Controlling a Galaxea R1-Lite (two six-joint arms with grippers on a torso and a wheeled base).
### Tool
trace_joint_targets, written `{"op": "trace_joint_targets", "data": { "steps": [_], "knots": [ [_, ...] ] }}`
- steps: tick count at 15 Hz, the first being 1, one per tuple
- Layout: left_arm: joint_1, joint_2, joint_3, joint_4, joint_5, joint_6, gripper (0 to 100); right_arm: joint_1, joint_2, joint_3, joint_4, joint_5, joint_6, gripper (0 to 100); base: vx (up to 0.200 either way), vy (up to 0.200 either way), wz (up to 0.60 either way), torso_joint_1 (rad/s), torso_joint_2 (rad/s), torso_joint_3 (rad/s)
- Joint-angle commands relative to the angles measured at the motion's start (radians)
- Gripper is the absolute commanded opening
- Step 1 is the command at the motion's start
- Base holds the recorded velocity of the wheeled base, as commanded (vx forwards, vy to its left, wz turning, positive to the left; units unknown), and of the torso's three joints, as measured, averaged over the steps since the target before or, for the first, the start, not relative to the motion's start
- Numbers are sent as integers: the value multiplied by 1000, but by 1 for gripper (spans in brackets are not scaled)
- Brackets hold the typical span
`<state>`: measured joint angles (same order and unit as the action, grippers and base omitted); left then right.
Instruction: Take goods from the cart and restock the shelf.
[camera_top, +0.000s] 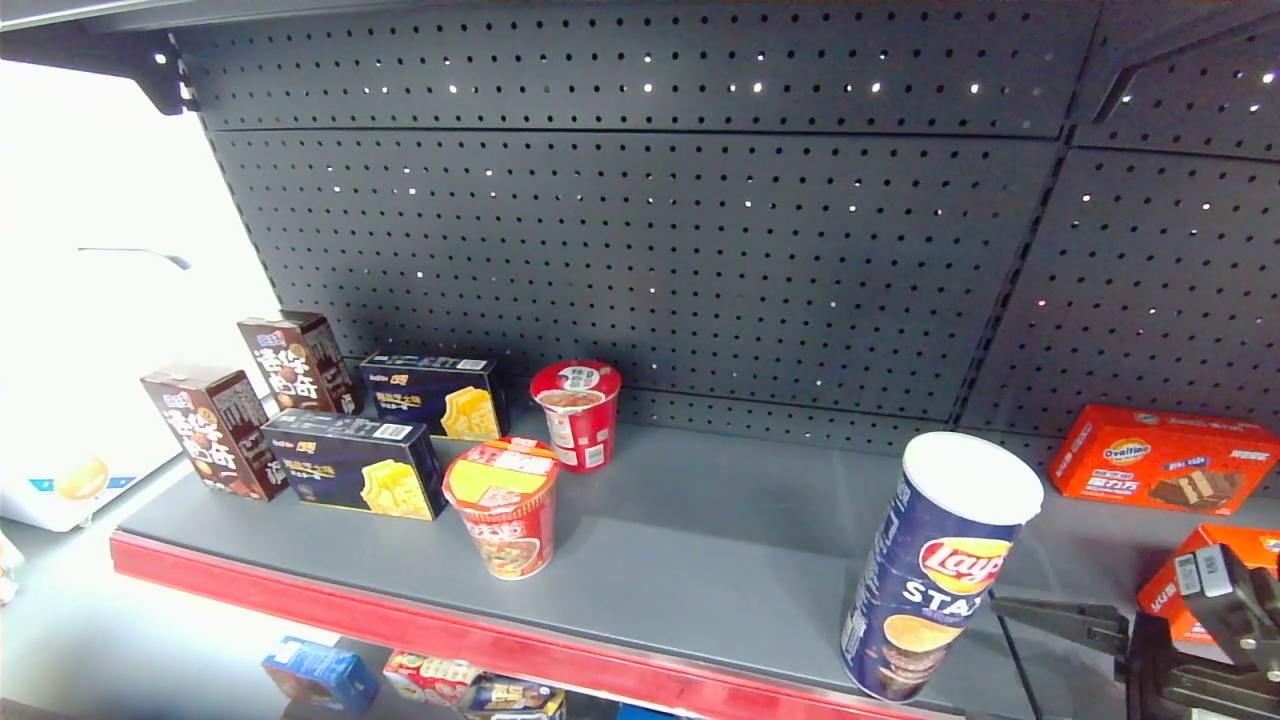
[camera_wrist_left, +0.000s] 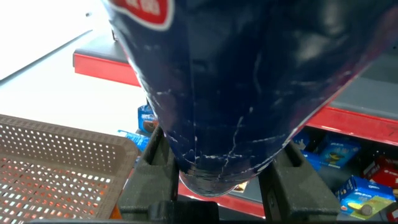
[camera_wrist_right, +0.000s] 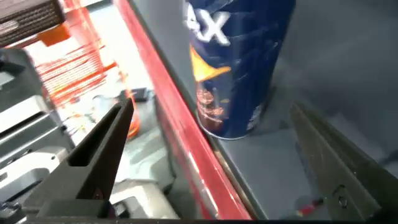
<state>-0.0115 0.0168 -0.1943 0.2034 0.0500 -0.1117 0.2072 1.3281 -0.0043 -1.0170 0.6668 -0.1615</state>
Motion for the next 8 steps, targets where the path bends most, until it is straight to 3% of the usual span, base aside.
{"op": "trace_joint_targets", "data": {
  "steps": [1,4,5,8],
  "knots": [
    [1,0,-4,-1,4,0,0,-12,-115,3,3,-55,0,100,0,0,0,0,0,0],
    [1,0,-4,-2,5,0,0,-12,-227,3,67,-276,0,100,0,0,0,0,0,0],
    [-1,0,-4,-2,5,0,0,-12,-240,3,77,-291,0,100,0,0,0,0,0,0],
    [1,0,3,-2,7,0,0,-11,-471,3,245,-460,3,100,0,0,0,0,0,0]
  ]
}}
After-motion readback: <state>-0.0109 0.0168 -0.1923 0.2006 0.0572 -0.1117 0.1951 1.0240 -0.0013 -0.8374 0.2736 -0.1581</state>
